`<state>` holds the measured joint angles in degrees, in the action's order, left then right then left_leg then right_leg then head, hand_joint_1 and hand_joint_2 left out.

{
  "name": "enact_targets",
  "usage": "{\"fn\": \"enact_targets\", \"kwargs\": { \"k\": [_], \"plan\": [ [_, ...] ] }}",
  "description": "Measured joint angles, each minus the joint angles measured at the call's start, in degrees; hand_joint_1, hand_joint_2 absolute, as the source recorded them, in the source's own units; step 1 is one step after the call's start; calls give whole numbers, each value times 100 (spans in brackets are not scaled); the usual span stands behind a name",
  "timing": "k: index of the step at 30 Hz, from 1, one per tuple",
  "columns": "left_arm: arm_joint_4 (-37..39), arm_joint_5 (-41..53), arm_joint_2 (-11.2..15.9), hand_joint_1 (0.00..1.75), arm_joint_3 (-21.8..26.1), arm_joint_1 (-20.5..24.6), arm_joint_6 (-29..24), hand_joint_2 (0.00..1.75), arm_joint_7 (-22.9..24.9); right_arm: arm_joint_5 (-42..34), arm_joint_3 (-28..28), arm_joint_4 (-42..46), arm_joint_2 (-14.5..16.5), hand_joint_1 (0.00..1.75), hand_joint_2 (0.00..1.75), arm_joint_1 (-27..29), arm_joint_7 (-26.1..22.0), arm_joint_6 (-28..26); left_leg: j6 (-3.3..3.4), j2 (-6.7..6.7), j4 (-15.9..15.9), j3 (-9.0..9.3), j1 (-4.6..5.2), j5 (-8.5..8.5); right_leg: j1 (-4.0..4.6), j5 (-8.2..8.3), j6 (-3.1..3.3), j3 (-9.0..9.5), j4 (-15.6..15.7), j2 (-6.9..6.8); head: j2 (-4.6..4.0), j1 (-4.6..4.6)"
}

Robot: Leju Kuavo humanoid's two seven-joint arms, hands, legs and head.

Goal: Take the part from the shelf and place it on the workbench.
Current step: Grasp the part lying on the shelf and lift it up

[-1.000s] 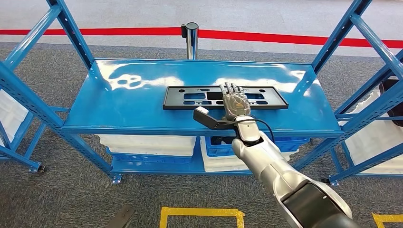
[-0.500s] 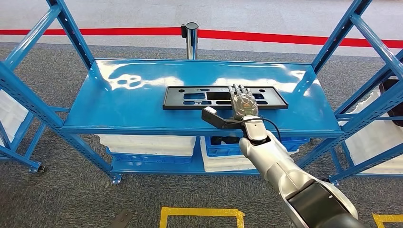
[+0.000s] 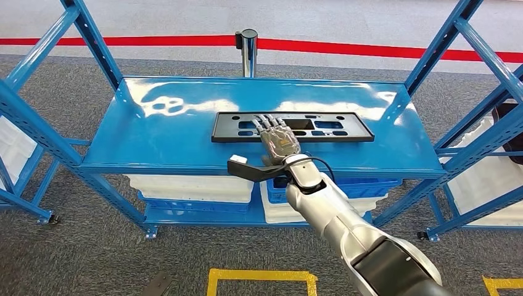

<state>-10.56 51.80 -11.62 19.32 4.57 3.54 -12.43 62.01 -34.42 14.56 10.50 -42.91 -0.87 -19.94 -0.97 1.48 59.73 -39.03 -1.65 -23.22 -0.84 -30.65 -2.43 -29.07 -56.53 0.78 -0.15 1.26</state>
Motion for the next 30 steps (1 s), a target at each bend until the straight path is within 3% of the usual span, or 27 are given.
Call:
{"fn": "enact_targets", "kwargs": {
  "k": [11,15,30],
  "plan": [
    [0,13,-18,0,2,12,1,0,-19,14,-1,0,36,150,175,37,9,2,0,0,0,0,1,0,0,1,0,0,0,0,0,-1],
    [0,22,-18,0,2,7,1,0,-19,21,-1,0,34,0,175,51,0,-4,0,0,0,0,0,0,0,0,0,0,0,0,0,-2],
    [0,50,-44,0,2,15,1,0,-30,68,0,0,34,0,175,89,4,-110,0,0,1,0,1,0,0,1,0,0,0,0,0,-2]
  ]
}}
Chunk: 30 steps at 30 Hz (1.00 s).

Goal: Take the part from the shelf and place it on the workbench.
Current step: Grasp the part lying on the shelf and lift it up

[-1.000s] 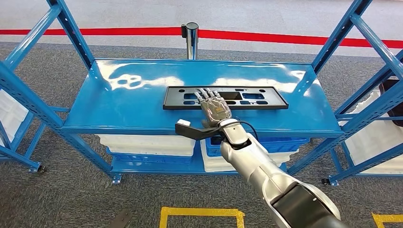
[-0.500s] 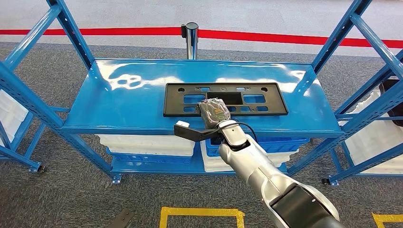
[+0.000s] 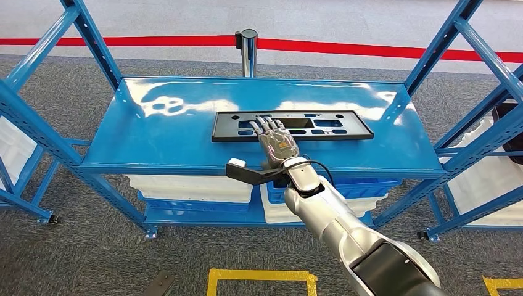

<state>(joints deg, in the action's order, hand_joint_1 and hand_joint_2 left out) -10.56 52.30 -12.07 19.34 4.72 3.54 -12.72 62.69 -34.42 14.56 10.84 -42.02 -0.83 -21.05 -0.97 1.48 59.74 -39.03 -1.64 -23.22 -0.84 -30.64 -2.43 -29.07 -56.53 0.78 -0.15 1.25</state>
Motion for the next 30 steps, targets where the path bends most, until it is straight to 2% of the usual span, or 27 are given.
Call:
{"fn": "enact_targets", "kwargs": {
  "k": [23,30],
  "plan": [
    [0,-18,-20,0,7,20,138,0,-122,50,1,0,-36,0,175,0,12,-7,0,0,0,0,0,0,0,0,0,0,0,0,0,0],
    [0,10,-20,0,7,20,136,0,-122,79,15,0,-108,0,175,-3,238,-106,0,0,0,0,0,0,0,0,0,0,0,0,0,1]
  ]
}}
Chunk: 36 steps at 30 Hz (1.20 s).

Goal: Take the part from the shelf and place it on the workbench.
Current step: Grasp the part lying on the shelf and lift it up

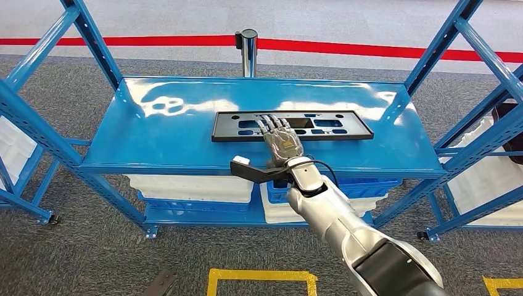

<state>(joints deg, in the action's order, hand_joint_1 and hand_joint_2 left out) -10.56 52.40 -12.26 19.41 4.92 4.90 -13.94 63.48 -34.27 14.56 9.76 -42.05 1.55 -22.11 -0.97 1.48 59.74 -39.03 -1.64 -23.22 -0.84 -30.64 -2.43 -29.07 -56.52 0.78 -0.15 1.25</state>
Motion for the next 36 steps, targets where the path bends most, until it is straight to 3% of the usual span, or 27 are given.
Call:
{"fn": "enact_targets", "kwargs": {
  "k": [13,31,36],
  "plan": [
    [0,16,0,0,7,0,-17,0,0,37,247,0,-329,0,175,-35,531,-86,0,0,0,0,0,0,0,0,0,0,0,0,0,0],
    [0,42,0,0,9,3,-17,0,-9,45,360,0,-396,0,175,-33,326,-116,0,0,0,0,1,0,0,1,-1,2,0,0,0,1],
    [-1,48,-1,0,10,11,-17,0,-12,71,367,3,-368,0,175,-42,308,-139,74,-10,-12,22,38,-38,-40,-11,-58,12,36,0,0,-8]
  ]
}}
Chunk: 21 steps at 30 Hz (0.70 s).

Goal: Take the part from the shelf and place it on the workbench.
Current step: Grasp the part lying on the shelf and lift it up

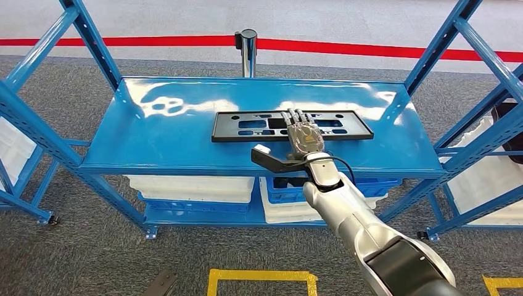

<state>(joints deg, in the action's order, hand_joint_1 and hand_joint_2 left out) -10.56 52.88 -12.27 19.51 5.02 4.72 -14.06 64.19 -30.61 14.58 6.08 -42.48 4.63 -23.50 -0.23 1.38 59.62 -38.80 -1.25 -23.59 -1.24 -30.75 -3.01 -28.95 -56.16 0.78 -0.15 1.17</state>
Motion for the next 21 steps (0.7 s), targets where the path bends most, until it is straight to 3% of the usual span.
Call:
{"fn": "enact_targets", "kwargs": {
  "k": [2,5,6,7,8,10,12,14,21],
  "plan": [
    [-1,1,-1,0,2,6,-1,0,-2,4,2,4,5,0,175,-16,-3,-14,34,-20,-73,63,-31,9,6,-136,-5,-104,-231,-9,0,15],
    [-1,3,-1,0,10,15,-1,0,-1,7,3,6,6,0,175,4,-5,-30,61,-44,-104,114,-45,-6,1,-579,-11,-714,-1330,-17,0,51],
    [0,4,-2,0,11,15,1,0,0,8,3,6,5,0,175,26,-6,-31,57,-45,-102,121,-50,-17,-6,-625,-19,-915,-1621,-18,0,58],
    [0,6,-2,0,12,14,1,0,1,9,3,6,3,0,175,44,-6,-31,45,-42,-99,130,-60,-30,-16,-554,-26,-1028,-1714,-19,0,69],
    [0,7,-2,0,14,12,1,0,1,9,4,6,1,0,175,51,-6,-31,23,-38,-90,144,-73,-46,-30,-370,-33,-1025,-1571,-22,0,85],
    [-1,8,-1,0,20,14,0,0,1,11,6,5,-3,0,175,44,-6,-31,-56,-29,-45,168,-96,-99,-67,99,-55,-795,-873,-33,0,120],
    [0,8,0,0,26,17,0,0,1,16,7,5,2,0,175,44,-10,-31,-147,-25,18,162,-83,-147,-73,308,-52,-611,-381,-28,0,145],
    [1,9,1,0,32,13,0,0,1,19,9,6,3,0,175,60,-13,-31,-209,-25,18,162,-71,-156,-63,295,-9,-589,-312,-13,0,119],
    [1,10,1,0,38,15,-1,0,3,20,14,6,3,0,175,57,-7,-35,-185,-31,-110,259,-73,-124,-77,282,50,-567,-305,-2,0,-34]
  ]
}}
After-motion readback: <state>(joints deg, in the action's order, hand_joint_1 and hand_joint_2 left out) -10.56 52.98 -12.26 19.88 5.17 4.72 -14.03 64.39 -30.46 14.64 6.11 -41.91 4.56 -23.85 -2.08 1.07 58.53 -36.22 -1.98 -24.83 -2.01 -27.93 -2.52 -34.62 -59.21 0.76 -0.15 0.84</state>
